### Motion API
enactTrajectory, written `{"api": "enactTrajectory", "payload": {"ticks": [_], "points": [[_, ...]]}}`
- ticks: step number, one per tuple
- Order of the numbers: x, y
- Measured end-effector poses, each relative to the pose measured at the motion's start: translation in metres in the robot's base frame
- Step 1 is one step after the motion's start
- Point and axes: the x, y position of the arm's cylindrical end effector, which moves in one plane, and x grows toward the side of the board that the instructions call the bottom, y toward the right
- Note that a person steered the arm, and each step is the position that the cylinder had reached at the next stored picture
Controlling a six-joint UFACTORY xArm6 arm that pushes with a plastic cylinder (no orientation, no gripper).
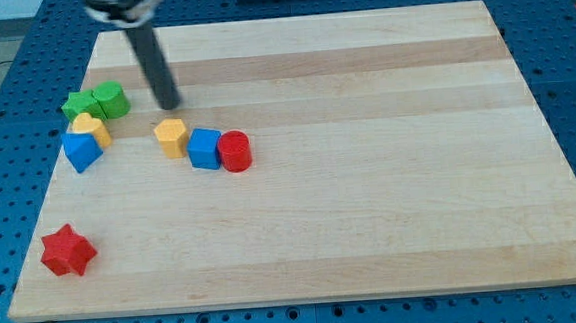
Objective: Move the yellow hexagon to the right of the yellow heart
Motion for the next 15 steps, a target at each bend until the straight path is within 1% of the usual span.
{"api": "enactTrajectory", "payload": {"ticks": [1,2,3,4,5,6,8,9,10,11,12,13,14,15], "points": [[0.042,0.084],[0.096,0.113],[0.123,0.094],[0.124,0.058],[0.100,0.020],[0.078,-0.006],[0.069,-0.011],[0.041,-0.015],[0.031,-0.030],[0.035,-0.010],[0.069,0.028],[0.076,0.065],[0.049,0.119],[0.002,0.124]]}}
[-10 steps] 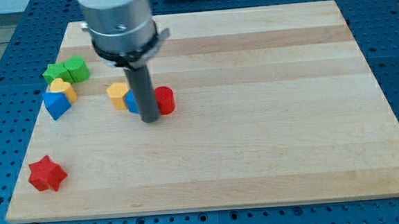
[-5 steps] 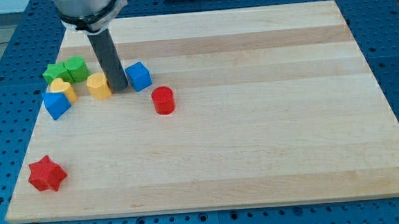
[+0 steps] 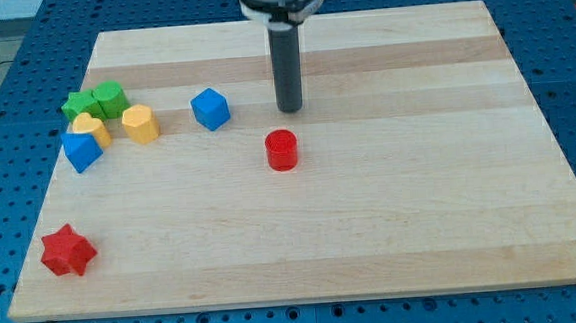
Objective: Move the yellow hexagon to the right of the yellow heart
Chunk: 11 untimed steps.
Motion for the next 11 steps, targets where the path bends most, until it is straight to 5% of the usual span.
{"api": "enactTrajectory", "payload": {"ticks": [2,4,6,7,9,11], "points": [[0.030,-0.088],[0.088,-0.099],[0.002,-0.038],[-0.025,-0.073],[0.020,-0.157],[0.040,-0.169]]}}
